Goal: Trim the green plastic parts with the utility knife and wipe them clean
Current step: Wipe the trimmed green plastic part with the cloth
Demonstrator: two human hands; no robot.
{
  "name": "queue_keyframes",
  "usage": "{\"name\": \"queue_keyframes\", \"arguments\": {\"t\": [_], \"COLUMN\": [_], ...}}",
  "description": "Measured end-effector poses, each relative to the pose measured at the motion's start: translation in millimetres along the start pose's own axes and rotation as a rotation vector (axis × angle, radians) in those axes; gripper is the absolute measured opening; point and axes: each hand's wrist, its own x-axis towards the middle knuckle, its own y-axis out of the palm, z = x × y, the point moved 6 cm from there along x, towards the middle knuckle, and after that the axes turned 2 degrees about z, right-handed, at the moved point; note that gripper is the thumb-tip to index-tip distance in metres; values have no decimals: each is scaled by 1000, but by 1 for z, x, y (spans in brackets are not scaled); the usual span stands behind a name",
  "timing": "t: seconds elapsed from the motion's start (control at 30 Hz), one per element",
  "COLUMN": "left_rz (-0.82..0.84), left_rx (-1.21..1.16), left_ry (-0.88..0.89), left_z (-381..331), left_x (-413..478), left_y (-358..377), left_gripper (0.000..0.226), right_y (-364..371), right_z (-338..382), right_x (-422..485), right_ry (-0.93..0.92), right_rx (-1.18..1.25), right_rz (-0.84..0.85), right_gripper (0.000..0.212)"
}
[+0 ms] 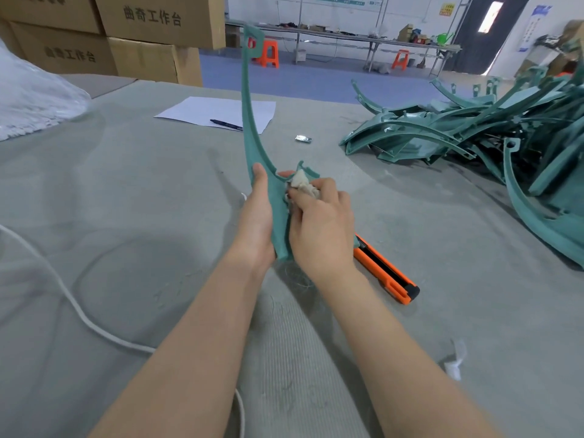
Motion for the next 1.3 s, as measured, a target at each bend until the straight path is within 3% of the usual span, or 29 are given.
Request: {"name": "queue_keyframes", "arguments": {"t": [0.13,0.33,0.53,0.87,1.03,1.2,1.3], "left_rz": [-33,-108,-107,-100,-86,-67,-78], "left_rx": [-98,-9,-38,-43,-31,-57,-57], "left_ry": [15,-46,-41,-78,-110,-78,-106], "left_z": [-3,12,15,19,19,18,17], "left_x": [0,3,6,12,11,6,5], "left_y": [-16,-16,-26,-22,-20,-22,-18], "left_gripper": [55,60,52,81,65,56,67], "right_y": [20,18,29,20,20,27,24], "right_z": [27,-21,15,-19,-17,13,-3], "right_x": [-9,11,-7,8,9,4,12], "right_ry": [-160,106,-94,87,92,-82,18], "right_rx": [20,-115,-29,-67,-23,82,5], "right_rz": [37,129,176,147,142,181,185], "right_gripper": [33,36,36,34,32,31,32]}}
